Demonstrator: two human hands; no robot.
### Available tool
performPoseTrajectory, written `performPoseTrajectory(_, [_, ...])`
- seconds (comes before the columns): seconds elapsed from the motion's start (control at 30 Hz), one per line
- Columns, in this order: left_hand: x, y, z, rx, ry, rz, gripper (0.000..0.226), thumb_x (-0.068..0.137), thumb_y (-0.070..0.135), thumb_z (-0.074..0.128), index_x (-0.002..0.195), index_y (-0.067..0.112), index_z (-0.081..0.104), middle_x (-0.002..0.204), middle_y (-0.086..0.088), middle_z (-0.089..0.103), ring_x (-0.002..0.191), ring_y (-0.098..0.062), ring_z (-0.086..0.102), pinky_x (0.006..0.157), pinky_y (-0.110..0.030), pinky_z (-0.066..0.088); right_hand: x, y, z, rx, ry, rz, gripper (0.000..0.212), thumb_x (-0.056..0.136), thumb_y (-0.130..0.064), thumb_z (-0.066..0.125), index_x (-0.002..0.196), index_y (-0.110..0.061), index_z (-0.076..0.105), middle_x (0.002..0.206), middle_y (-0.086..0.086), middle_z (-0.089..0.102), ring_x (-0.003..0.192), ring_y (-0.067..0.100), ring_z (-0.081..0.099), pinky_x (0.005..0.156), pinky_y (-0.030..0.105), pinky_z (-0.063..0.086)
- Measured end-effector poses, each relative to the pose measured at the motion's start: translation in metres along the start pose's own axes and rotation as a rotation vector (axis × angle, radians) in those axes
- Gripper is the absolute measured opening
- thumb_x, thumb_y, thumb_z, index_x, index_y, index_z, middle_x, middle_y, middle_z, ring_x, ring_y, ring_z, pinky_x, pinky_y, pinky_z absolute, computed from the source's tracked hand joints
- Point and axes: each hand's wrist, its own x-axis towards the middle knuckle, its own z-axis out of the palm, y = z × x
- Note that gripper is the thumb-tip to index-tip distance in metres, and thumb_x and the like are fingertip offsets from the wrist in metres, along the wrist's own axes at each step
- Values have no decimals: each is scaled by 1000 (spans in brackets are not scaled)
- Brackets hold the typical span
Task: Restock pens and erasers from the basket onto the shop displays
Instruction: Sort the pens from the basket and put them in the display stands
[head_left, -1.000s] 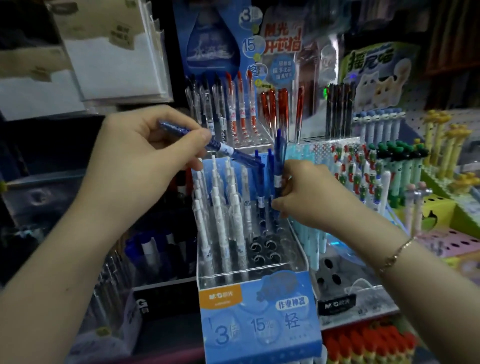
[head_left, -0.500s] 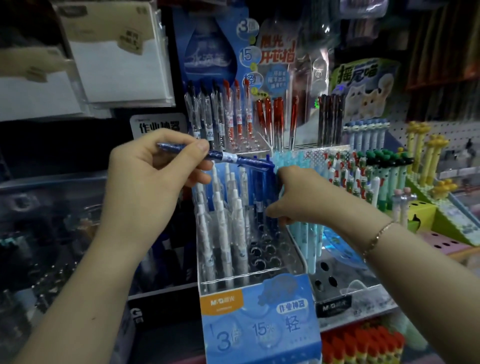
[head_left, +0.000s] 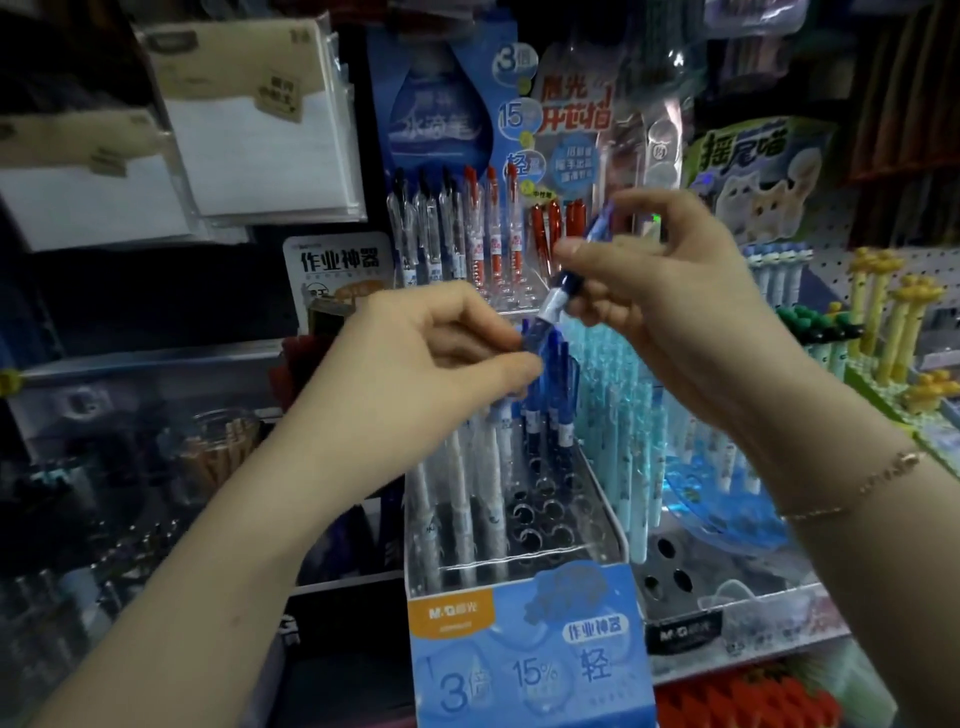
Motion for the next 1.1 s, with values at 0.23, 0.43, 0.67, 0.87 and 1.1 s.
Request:
performPoseTrajectory(0.23, [40, 19, -8, 196, -86, -40, 15, 73, 32, 77, 86, 25, 73, 79, 13, 74, 80, 1, 69, 83, -26, 50, 8, -6, 9, -670, -103, -287, 42, 84, -18, 69, 118, -19, 46, 68, 7, 65, 64, 19, 64, 66, 38, 56])
performPoseTrajectory(0.43, [56, 0, 5, 353, -100, -70, 48, 71, 28, 78, 107, 27, 47, 73, 3, 74, 72, -5, 70, 72, -33, 53, 12, 9, 7, -870, -166, -305, 26, 86, -26, 65, 105, -16, 51, 85, 2, 64, 71, 16, 60, 67, 37, 52])
performPoseTrajectory(0.67, [54, -5, 12, 673, -182, 74, 51, 72, 31, 78, 111, 40, 46, 69, 12, 65, 64, 3, 61, 63, -29, 50, 13, 22, -11, -839, -171, -318, 14, 87, -10, 54, 99, -11, 61, 96, 6, 57, 81, 15, 53, 68, 18, 39])
performPoseTrajectory(0.87, [54, -1, 16, 751, -289, 63, 54, 79, 37, 74, 121, 35, 41, 77, 12, 69, 68, 0, 66, 71, -37, 56, -10, 37, -39, -786, 4, -295, 20, 80, 7, 46, 87, -8, 57, 81, 2, 59, 74, 10, 51, 63, 21, 39])
performPoseTrajectory(1.1, [52, -4, 20, 737, -284, 61, 44, 84, 33, 70, 114, 37, 38, 75, 9, 71, 64, 3, 66, 68, -36, 57, -12, 44, -39, -832, -148, -253, 33, 88, -12, 58, 118, -25, 52, 97, -8, 60, 87, 5, 54, 71, 10, 42])
